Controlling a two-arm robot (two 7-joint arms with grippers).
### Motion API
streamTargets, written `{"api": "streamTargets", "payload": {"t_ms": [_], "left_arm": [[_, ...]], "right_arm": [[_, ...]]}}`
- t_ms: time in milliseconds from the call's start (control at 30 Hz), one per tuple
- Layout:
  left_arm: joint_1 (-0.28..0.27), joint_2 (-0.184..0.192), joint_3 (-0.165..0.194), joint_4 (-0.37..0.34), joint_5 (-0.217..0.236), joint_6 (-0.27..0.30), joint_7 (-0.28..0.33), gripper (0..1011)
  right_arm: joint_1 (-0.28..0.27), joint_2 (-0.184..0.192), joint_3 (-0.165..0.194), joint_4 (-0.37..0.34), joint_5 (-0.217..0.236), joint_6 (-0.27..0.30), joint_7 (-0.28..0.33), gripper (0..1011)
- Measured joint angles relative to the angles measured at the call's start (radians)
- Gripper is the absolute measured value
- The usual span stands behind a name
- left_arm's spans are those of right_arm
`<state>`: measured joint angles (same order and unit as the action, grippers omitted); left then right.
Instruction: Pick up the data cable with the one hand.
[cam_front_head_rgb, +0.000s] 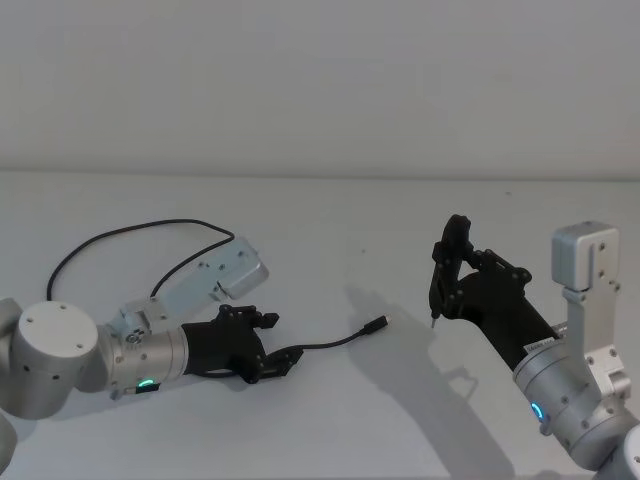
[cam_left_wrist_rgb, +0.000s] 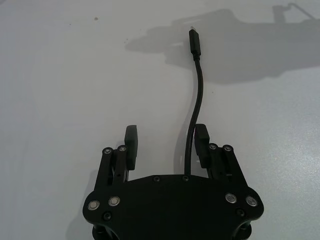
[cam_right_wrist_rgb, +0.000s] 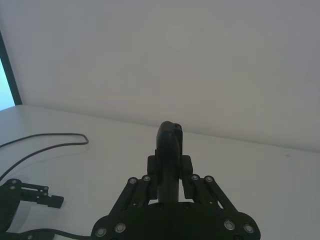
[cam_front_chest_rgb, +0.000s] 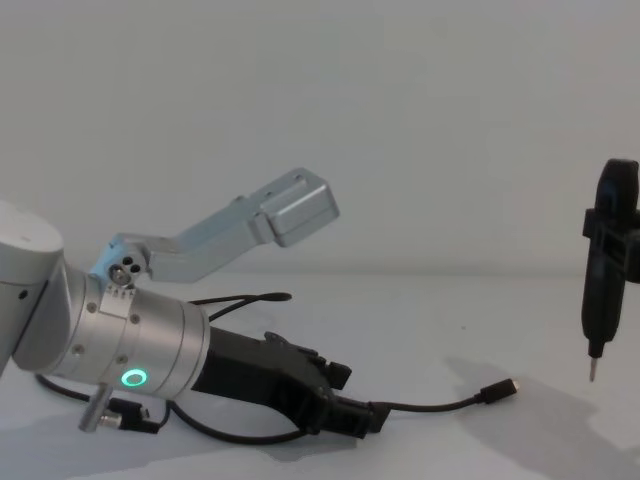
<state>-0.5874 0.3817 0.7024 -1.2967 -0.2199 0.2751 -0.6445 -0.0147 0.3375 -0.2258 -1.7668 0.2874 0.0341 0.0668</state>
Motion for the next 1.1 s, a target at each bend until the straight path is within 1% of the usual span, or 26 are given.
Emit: {"api": "streamTargets", "payload": {"t_ms": [1100], "left_arm": [[0.000, -0.001, 0.000, 0.002, 0.001, 0.001, 0.001, 438]], "right_arm": [[0.000, 0.000, 0.000, 0.000, 0.000, 0.000, 0.000, 274]]}}
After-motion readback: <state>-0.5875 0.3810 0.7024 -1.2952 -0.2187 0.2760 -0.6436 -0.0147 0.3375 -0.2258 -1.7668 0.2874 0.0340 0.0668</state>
